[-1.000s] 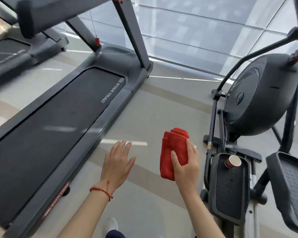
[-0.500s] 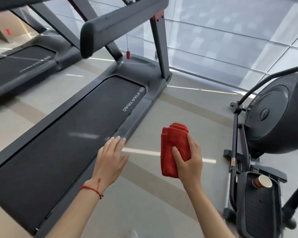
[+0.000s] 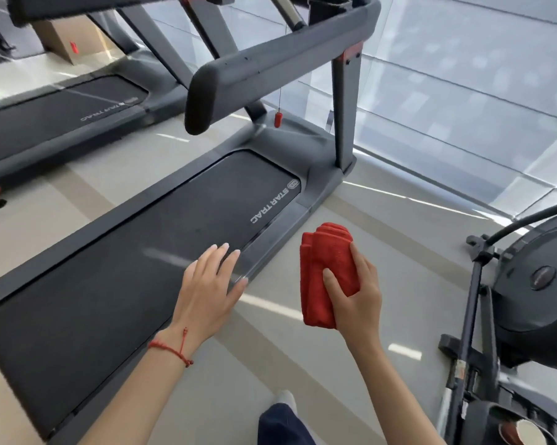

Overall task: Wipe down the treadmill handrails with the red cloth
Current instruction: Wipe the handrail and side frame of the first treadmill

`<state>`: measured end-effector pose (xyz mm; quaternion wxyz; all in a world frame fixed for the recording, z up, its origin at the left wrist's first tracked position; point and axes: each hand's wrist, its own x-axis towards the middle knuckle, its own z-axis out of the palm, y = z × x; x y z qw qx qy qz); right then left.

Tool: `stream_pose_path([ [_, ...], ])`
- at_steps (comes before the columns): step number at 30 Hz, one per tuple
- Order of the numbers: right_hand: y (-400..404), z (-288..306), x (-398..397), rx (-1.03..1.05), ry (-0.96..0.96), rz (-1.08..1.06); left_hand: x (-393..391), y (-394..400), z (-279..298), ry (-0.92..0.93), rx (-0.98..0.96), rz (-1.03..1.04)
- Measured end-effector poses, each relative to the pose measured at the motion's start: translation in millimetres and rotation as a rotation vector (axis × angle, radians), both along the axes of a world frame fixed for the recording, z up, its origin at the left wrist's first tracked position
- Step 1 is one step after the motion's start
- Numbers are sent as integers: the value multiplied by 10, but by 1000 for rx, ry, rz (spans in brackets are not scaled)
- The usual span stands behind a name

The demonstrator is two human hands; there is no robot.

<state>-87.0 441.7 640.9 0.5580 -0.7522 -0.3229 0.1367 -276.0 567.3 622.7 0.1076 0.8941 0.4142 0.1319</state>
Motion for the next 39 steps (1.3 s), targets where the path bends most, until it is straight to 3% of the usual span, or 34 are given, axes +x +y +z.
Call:
stream_pose_path([
  [17,1498,478,844,86,-16,269,507,943,522,-56,108,250],
  [39,3086,1277,735,278,-153,230,694,2306,1044,-241,299,216],
])
